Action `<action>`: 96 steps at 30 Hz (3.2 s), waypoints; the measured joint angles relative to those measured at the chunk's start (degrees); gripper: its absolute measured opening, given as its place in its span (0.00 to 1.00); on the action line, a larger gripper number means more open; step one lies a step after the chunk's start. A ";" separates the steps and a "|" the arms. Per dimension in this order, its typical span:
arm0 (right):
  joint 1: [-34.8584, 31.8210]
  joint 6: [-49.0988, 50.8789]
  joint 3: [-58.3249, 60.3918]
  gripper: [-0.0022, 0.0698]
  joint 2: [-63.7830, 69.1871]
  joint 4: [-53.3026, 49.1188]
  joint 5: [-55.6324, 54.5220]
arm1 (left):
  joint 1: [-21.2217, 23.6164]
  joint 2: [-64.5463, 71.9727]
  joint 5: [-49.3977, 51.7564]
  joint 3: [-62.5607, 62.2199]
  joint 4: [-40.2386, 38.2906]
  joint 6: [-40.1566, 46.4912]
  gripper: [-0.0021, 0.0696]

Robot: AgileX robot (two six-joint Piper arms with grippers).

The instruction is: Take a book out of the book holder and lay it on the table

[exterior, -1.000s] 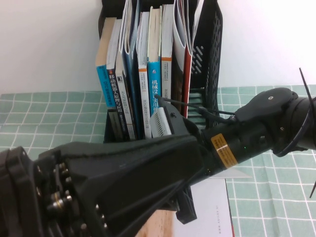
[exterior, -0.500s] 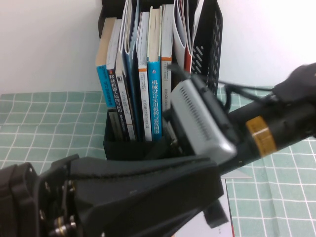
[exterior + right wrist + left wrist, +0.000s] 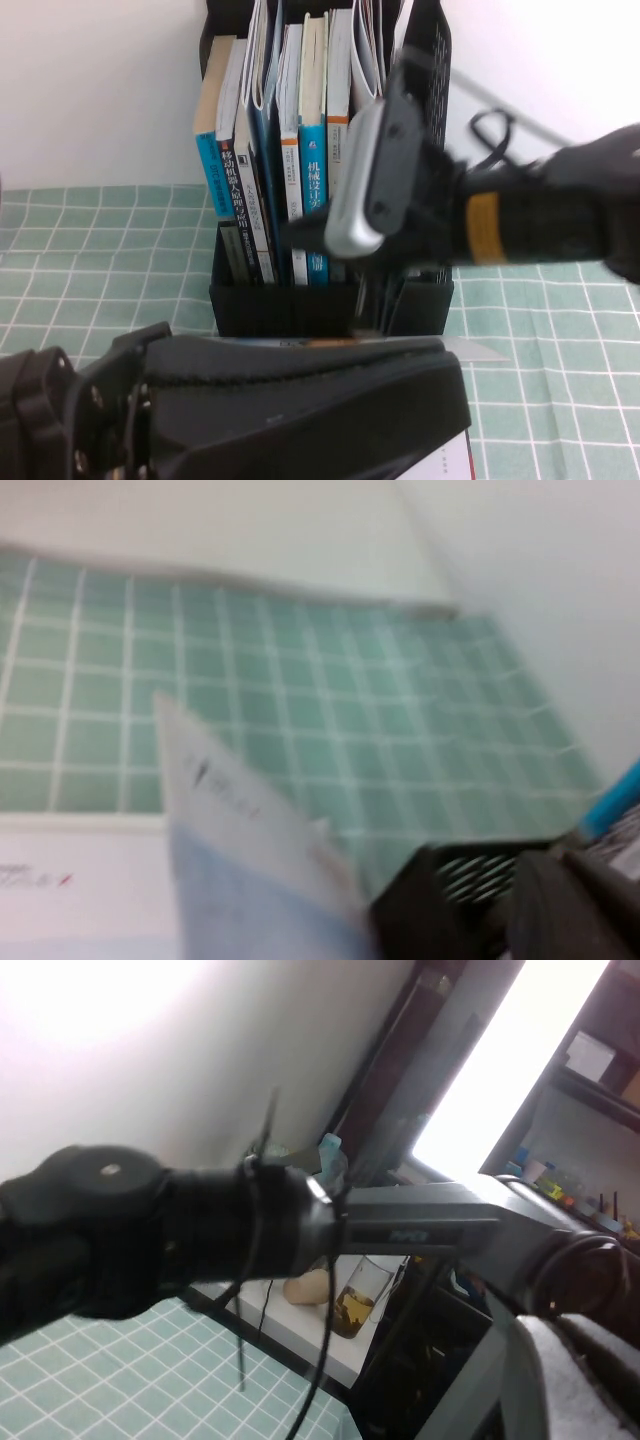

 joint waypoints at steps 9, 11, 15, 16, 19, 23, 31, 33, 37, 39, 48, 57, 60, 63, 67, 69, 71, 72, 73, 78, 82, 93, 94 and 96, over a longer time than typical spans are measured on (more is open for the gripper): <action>2.16 3.27 1.39 0.03 11.92 0.00 -7.36 | 0.00 0.00 -0.14 0.00 0.23 1.24 0.03; 4.15 3.27 2.75 0.03 12.23 0.00 -7.39 | 0.00 0.00 -0.25 0.00 0.23 1.67 0.03; 9.37 3.00 6.23 0.03 12.68 0.07 -3.54 | 0.00 0.00 -0.38 0.00 0.23 1.91 0.03; 10.28 2.88 7.19 0.03 12.94 0.07 -2.29 | 0.00 0.00 -0.38 0.00 0.23 2.00 0.03; 11.99 1.15 8.90 0.03 13.62 0.07 1.80 | 0.00 0.00 -0.39 0.00 0.23 2.14 0.03; 12.02 -0.29 9.23 0.03 12.10 0.12 7.04 | 0.00 0.00 -0.39 0.00 0.23 2.28 0.03; 12.02 -5.85 9.23 0.03 -0.43 0.64 22.05 | 0.00 0.00 -0.39 0.00 0.23 2.44 0.03; 12.02 -7.06 9.23 0.03 -3.88 0.99 27.93 | 0.22 0.00 -0.39 0.00 0.23 2.75 0.03; 12.02 -10.58 9.23 0.03 -10.22 2.02 40.34 | 3.07 -0.91 -0.94 0.00 0.23 5.90 0.03; 12.02 -13.37 9.23 0.03 -13.77 2.41 46.97 | 6.03 -1.73 -2.34 0.00 0.23 7.59 0.03; 12.02 -27.79 9.26 0.03 -29.70 14.15 59.09 | 28.57 -7.55 -9.04 0.66 0.12 15.25 0.03; 12.02 -59.56 10.72 0.03 -43.61 55.67 76.14 | 57.82 -19.82 -11.50 12.57 -0.10 19.77 0.03; 12.02 -66.94 13.96 0.03 -48.18 66.85 80.06 | 65.51 -26.02 -11.35 18.09 -0.10 19.77 0.03; 12.02 -71.01 18.58 0.03 -53.50 74.92 80.05 | 71.66 -32.54 -8.89 24.42 -0.10 19.21 0.03; 12.02 -72.46 27.04 0.03 -59.67 83.27 73.23 | 78.31 -41.80 -3.87 32.87 -0.10 18.97 0.03; 12.02 -73.19 32.26 0.03 -62.37 87.27 66.90 | 80.99 -44.11 -2.24 36.74 0.01 18.72 0.03; 12.02 -73.44 36.62 0.03 -64.55 90.68 60.37 | 82.87 -44.59 -1.25 40.35 0.01 18.59 0.03; 12.02 -73.44 38.85 0.03 -65.43 92.01 57.82 | 83.51 -44.68 -0.95 42.15 0.01 18.50 0.03; 12.02 -73.54 40.74 0.03 -65.96 93.01 56.04 | 83.78 -44.68 -0.83 43.89 0.01 18.50 0.03; 12.02 -73.54 46.23 0.03 -66.99 96.35 51.92 | 84.03 -44.68 -0.89 48.28 0.09 18.50 0.03; 12.02 -73.54 48.23 0.03 -66.99 96.13 51.94 | 84.03 -44.72 -1.01 48.28 0.14 18.50 0.03; 11.86 -53.93 48.49 0.03 -67.59 80.99 54.71 | 84.03 -44.72 -0.16 48.36 0.23 18.50 0.03; 11.36 -51.71 48.59 0.03 -67.91 79.46 55.62 | 84.03 -44.72 -0.16 48.36 0.23 18.50 0.03; 8.25 -48.82 48.72 0.03 -69.37 78.01 57.29 | 84.03 -44.72 -0.02 48.36 0.23 18.50 0.03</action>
